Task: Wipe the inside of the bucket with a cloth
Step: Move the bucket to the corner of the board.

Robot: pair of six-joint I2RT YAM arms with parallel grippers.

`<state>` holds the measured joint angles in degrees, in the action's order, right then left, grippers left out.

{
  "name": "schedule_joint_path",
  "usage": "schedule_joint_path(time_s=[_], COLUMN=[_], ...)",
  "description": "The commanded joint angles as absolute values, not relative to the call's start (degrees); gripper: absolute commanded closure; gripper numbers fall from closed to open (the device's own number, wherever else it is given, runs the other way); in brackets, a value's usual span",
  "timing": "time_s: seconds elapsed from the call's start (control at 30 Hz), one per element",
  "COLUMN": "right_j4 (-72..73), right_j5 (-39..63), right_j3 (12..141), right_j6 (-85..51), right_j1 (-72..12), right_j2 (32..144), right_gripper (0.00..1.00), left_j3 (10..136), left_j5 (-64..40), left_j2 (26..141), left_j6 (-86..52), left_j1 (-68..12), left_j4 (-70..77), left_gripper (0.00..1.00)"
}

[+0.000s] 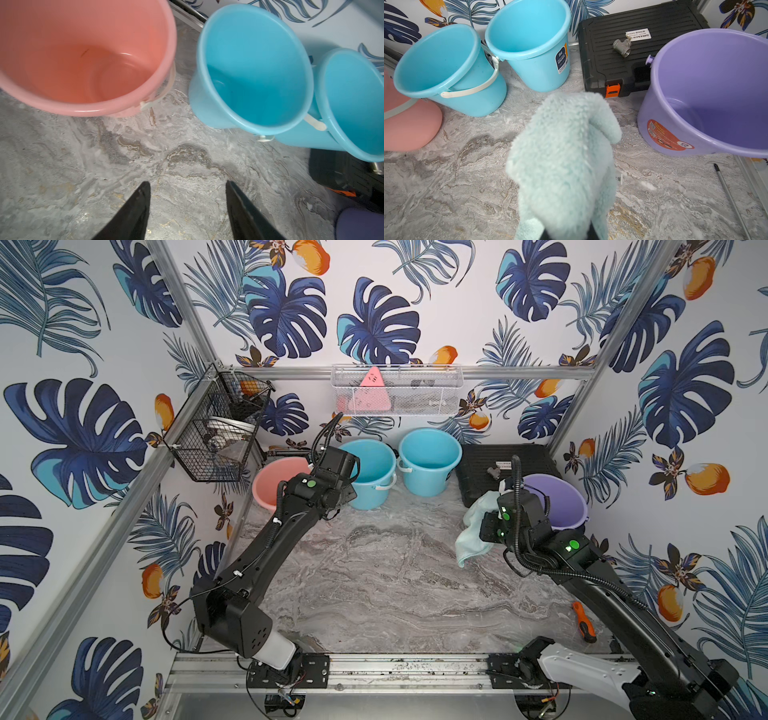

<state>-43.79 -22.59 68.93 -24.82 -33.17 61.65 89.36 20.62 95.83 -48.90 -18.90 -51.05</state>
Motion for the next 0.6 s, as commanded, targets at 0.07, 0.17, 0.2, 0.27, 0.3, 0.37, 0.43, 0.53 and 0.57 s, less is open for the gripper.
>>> schedule_joint_path(time_s=[0.07,0.17,0.2,0.27,0.3,0.37,0.43,0.53,0.57], right_j4=[-41.4,-41.4,-41.4,-41.5,-41.6,-41.7,-41.8,-42.1,-42.2], right_j5=[-21.4,-20.8,-20.7,-20.5,-20.5,-20.6,-20.7,-20.7,-20.7], right_j3=[68.7,68.8,69.0,69.2,69.2,69.2,69.2,69.4,69.4], right_j6=[-24.8,-25.0,-25.0,-24.9,-24.8,-24.6,-24.5,-24.3,-24.3], right_j1=[-33.1,-33.1,-33.1,-33.1,-33.0,-33.0,-33.0,-33.0,-33.0], right_j2=[61.7,62.0,62.2,62.3,62.3,62.2,62.2,62.3,62.3], right_gripper=[1.00,1.00,1.00,1.00,1.00,1.00,1.00,1.00,1.00], left_j3=[85.2,83.2,82.6,81.3,80.7,80.0,80.2,79.9,80.2], left_j5=[22.9,21.6,21.3,20.4,19.6,18.3,17.2,14.9,14.6], left_j2=[93.4,92.8,92.7,92.8,93.1,94.0,95.5,97.3,98.0], left_j6=[-53.1,-54.5,-55.0,-55.7,-55.8,-55.3,-55.0,-54.2,-54.1], left_j1=[-14.2,-10.3,-9.0,-5.8,-4.2,-1.7,0.4,3.4,4.2], left_j4=[-52.8,-52.6,-52.3,-51.5,-50.9,-49.3,-48.2,-44.7,-44.1], left_gripper=[0.33,0.30,0.28,0.26,0.26,0.25,0.25,0.24,0.23])
